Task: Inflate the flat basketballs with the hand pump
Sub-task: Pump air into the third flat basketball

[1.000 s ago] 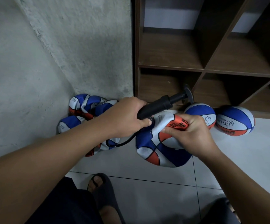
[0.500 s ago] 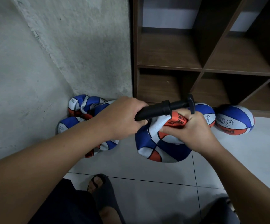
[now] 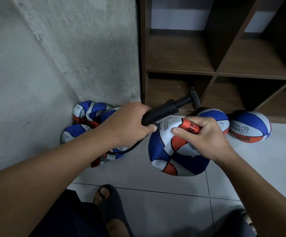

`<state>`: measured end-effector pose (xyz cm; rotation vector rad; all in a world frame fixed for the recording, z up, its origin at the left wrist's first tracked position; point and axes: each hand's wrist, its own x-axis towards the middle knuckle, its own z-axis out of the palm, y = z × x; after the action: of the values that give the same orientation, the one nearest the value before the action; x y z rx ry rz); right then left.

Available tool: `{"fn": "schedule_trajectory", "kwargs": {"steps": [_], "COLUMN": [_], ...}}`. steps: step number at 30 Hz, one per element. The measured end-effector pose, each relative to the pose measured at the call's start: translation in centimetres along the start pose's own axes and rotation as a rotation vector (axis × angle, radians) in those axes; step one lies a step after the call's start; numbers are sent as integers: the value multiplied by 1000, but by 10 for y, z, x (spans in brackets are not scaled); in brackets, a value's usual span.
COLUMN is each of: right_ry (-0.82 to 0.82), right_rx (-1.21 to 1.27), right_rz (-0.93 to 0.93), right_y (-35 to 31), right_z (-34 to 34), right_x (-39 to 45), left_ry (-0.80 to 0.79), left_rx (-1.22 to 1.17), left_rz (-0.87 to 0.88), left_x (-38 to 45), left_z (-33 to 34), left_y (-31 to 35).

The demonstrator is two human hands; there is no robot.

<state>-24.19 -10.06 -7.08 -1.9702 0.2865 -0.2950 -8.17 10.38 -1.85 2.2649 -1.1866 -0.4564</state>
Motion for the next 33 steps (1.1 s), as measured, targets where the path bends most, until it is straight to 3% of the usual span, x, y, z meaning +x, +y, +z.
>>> {"fn": "schedule_trajectory", "kwargs": {"steps": [5, 10, 18, 23, 33], "right_ry": [39, 31, 54, 36, 165], "right_rx": [94, 125, 194, 140, -40], "right_rz": [9, -4, 20, -9, 71], "right_y": [-1, -6, -7, -6, 21], "right_z": [12, 23, 34, 22, 23], "right_x": [-3, -4, -8, 0, -4], "left_ry": [-9, -46, -14, -98, -141], "left_rx": [-135, -10, -13, 19, 28], "left_rz": [-44, 8, 66, 33, 6], "left_x": [-3, -8, -11, -4, -3], "left_z": [-2, 3, 9, -5, -1], "left_y": [3, 6, 6, 3, -8]}}
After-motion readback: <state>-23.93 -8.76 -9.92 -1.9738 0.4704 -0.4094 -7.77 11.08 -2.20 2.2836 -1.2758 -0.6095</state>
